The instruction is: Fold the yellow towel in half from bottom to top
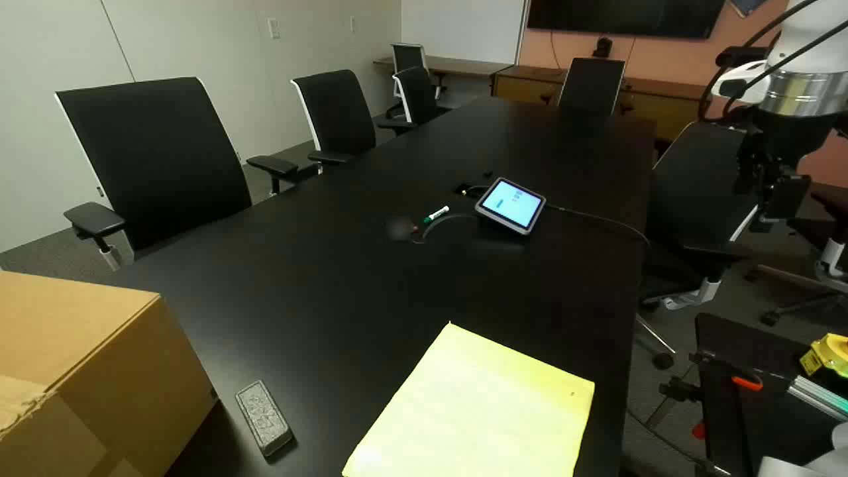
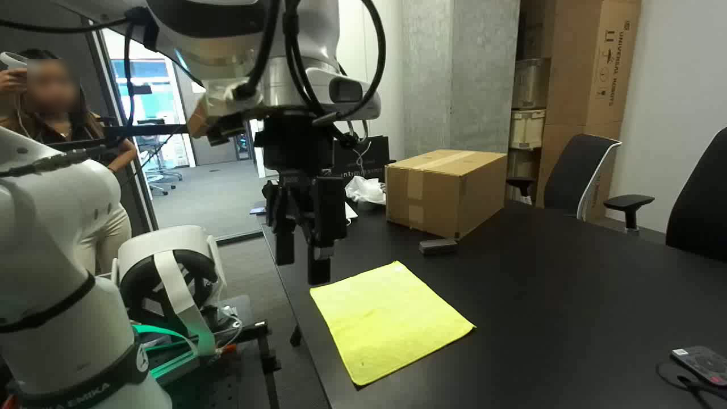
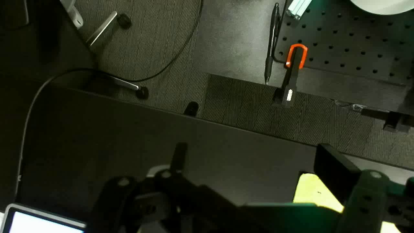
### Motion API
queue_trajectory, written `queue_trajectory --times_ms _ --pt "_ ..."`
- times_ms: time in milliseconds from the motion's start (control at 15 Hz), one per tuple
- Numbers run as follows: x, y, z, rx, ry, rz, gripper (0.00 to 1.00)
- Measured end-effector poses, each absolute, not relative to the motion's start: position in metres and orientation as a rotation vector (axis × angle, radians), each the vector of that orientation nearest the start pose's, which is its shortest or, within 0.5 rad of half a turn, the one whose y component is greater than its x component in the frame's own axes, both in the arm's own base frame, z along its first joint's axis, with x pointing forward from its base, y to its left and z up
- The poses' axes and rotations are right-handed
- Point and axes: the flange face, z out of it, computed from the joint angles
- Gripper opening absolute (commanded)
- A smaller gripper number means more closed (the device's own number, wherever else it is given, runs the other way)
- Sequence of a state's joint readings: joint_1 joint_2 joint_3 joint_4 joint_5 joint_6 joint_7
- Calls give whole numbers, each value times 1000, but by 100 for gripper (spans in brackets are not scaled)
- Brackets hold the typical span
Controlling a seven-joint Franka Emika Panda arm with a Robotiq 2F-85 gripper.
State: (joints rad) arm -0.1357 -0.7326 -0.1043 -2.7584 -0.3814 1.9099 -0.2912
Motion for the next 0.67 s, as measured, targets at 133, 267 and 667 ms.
queue_trajectory --times_ms 133,267,667 --pt "295 -97 414 -3351 -388 303 100" --pt "295 -97 414 -3351 -388 303 100" --pt "306 -108 400 -3326 -367 229 100"
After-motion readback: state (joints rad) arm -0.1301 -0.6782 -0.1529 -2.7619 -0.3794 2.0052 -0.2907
